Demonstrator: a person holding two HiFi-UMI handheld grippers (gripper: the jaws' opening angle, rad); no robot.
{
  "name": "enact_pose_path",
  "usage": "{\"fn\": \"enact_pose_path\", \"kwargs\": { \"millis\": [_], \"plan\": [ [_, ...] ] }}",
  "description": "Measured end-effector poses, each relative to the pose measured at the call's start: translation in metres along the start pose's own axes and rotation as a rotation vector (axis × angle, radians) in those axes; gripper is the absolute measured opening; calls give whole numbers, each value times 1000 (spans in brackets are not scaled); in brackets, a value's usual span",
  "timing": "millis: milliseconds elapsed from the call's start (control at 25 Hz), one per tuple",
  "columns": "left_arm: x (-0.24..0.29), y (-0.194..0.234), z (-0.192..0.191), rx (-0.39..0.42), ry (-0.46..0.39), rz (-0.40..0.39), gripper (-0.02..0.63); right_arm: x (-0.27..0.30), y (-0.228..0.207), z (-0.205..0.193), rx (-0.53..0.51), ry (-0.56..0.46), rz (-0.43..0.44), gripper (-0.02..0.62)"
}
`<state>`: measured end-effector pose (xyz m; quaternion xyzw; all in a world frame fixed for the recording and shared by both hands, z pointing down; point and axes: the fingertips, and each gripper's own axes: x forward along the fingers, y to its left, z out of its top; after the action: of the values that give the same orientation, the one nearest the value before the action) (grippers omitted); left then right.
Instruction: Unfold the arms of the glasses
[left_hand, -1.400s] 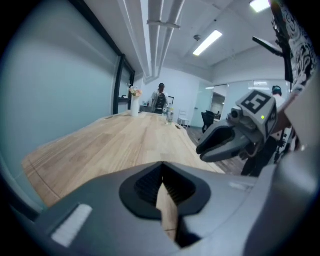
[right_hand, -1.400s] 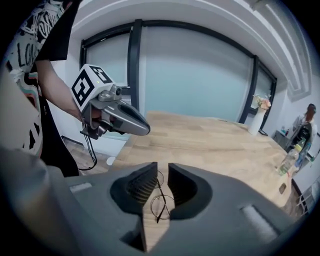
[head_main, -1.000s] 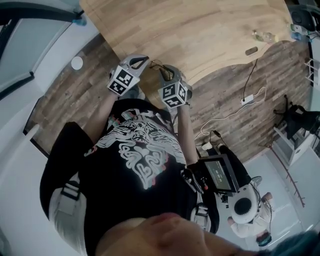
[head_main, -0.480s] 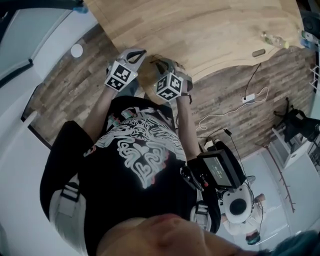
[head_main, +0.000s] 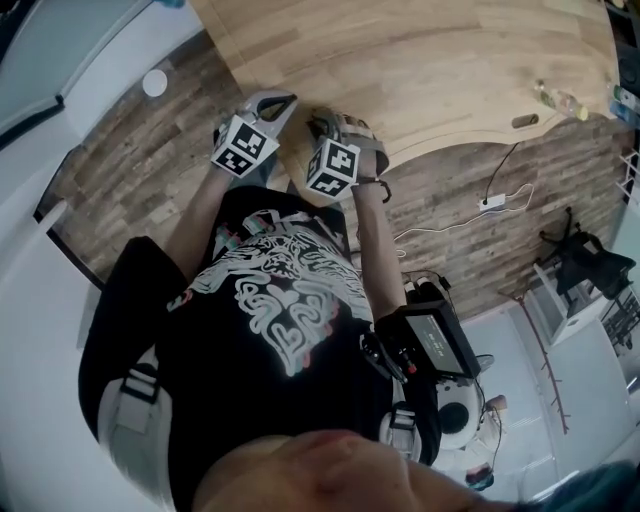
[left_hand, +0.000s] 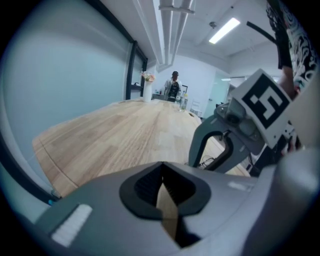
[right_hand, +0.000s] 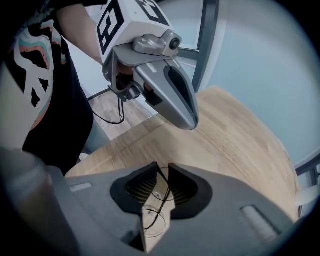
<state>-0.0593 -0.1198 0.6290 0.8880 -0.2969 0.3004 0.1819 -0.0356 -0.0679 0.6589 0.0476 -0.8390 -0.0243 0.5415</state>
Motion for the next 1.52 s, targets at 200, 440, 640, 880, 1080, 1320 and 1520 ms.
{"fn": "enact_pose_path", "kwargs": {
  "millis": [200,440,640,880,1080,1320,1520],
  "plan": [
    [-1,5,-7,-40,6,8,-11,11,9,0,-3,10,50,69],
    [-5,9,-16,-94,13,14,-11,16,15,1,-69,37,63,71],
    [-6,10,-17,-105,13,12,-11,19,16,2,-93,39,44,67],
    [-4,8,-13,-98,16,0,-11,13,6,2,-88,10,-22,26],
    [-3,3,-11,-74,23,-10,-11,-2,1,8,-113,-39,-102,26],
    [-13,-5,-7,-51,16,-21,-11,-32,9,26,-141,-115,-212,26],
    [0,-14,0,-27,17,-46,-11,-51,10,22,-157,-174,-310,26]
  ]
}}
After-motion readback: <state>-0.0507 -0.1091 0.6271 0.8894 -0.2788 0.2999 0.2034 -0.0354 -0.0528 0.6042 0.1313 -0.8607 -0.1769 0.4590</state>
